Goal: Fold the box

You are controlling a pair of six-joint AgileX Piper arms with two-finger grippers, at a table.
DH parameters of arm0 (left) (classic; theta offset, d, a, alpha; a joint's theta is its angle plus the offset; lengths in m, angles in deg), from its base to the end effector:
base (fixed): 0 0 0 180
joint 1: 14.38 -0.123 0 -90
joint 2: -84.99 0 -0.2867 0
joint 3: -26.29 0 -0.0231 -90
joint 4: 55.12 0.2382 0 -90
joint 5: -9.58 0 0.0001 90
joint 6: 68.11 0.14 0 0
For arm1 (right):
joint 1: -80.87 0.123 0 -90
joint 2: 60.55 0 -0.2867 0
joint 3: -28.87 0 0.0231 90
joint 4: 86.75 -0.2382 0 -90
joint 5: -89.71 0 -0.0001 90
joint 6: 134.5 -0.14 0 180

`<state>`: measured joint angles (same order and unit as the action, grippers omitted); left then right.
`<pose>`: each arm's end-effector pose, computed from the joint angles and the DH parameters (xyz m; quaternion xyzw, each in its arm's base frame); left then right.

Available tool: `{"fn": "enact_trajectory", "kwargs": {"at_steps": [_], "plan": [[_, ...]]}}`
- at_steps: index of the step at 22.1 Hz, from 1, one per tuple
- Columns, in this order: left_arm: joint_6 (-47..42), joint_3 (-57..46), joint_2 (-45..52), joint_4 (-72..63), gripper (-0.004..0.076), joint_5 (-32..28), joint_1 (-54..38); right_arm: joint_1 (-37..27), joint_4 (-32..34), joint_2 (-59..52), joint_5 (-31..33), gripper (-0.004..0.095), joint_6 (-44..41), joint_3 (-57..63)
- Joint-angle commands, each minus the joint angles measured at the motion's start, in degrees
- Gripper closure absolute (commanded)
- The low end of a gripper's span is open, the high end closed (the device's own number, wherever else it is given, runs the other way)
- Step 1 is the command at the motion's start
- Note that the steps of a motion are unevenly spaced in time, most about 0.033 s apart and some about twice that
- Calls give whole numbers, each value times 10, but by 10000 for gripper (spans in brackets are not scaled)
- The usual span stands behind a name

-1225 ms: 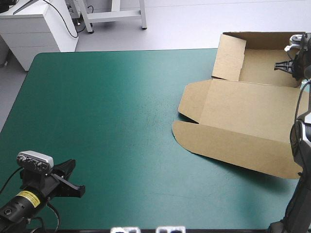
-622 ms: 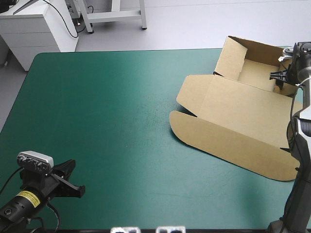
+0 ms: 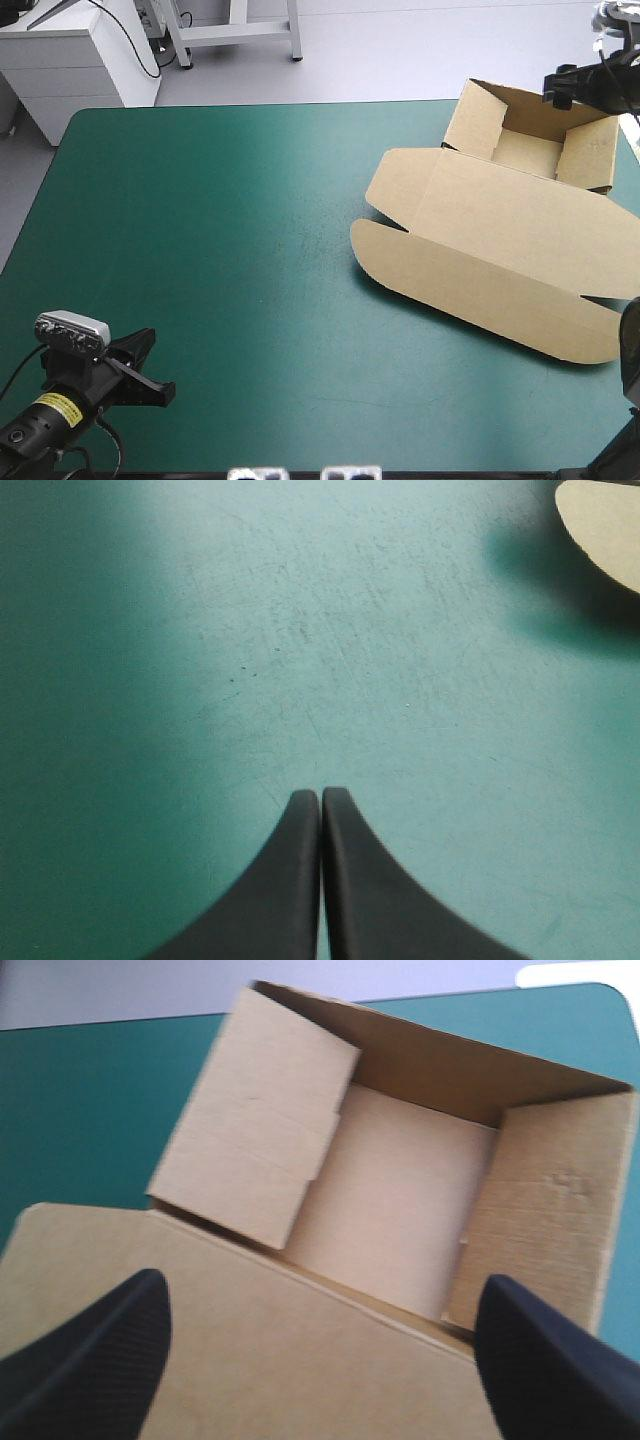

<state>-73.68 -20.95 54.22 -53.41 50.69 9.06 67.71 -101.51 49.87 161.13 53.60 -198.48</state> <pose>0.0966 -0.0389 0.2736 0.1386 0.8509 -0.1132 0.4940 0.3970 -0.0581 0.4259 0.0310 0.9140 0.0552 0.4006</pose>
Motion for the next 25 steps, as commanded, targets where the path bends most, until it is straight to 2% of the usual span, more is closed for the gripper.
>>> {"fn": "enact_trajectory", "kwargs": {"at_steps": [1, 2, 3, 4, 7, 10, 19, 25], "plan": [[-6, 16, -4, 1, 732, -40, 2, 33, -37, -55, 3, 435, 26, 30], [-6, 16, -4, 1, 732, -40, 2, 47, -37, -62, 3, 537, 38, 46], [-6, 16, -4, 1, 732, -40, 2, 61, -41, -73, 3, 694, 46, 72], [-6, 16, -4, 1, 732, -40, 2, 85, -44, -89, 2, 917, 67, 111], [-6, 16, -4, 1, 732, -41, 2, 126, -44, -131, 1, 909, 69, 184], [-4, 15, -4, 1, 732, -36, 2, 152, -43, -220, -39, 909, 77, 291], [-4, -16, -4, 0, 732, -36, 2, 152, -21, -446, -128, 909, 105, 555], [-4, -16, -4, -3, 732, -36, 2, 152, -21, -593, -238, 909, 100, 733]]}}
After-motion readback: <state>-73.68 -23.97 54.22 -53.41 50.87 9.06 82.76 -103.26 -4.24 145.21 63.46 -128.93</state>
